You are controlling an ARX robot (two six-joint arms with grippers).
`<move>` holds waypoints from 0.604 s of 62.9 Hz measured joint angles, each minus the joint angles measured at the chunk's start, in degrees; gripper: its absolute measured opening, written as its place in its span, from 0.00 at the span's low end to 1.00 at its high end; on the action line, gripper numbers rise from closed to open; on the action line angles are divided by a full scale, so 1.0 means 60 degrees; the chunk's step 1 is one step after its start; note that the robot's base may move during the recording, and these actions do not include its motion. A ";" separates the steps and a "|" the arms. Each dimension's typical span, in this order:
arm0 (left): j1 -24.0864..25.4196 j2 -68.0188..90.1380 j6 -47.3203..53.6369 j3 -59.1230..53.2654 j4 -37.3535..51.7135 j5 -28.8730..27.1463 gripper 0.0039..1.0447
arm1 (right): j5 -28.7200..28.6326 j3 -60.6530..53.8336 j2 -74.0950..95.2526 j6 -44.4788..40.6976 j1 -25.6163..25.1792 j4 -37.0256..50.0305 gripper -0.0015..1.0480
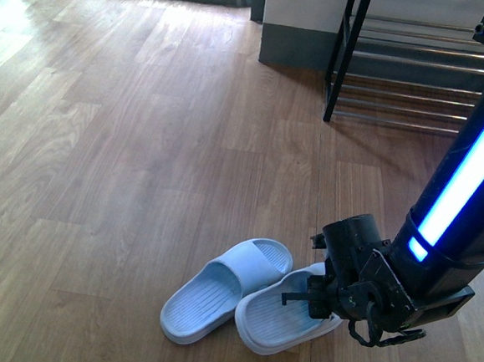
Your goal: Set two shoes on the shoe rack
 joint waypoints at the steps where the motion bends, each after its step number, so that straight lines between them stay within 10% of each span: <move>1: 0.0000 0.0000 0.0000 0.0000 0.0000 0.0000 0.91 | 0.0087 -0.0062 -0.0018 -0.0153 -0.0004 0.0131 0.12; 12: 0.0000 0.0000 0.0000 0.0000 0.0000 0.0000 0.91 | 0.0787 -0.0419 0.0091 -0.2448 -0.0004 0.1953 0.03; 38: 0.0000 0.0000 0.0000 0.0000 0.0000 0.0000 0.91 | 0.0776 -0.0546 0.0284 -0.3399 -0.0364 0.2226 0.62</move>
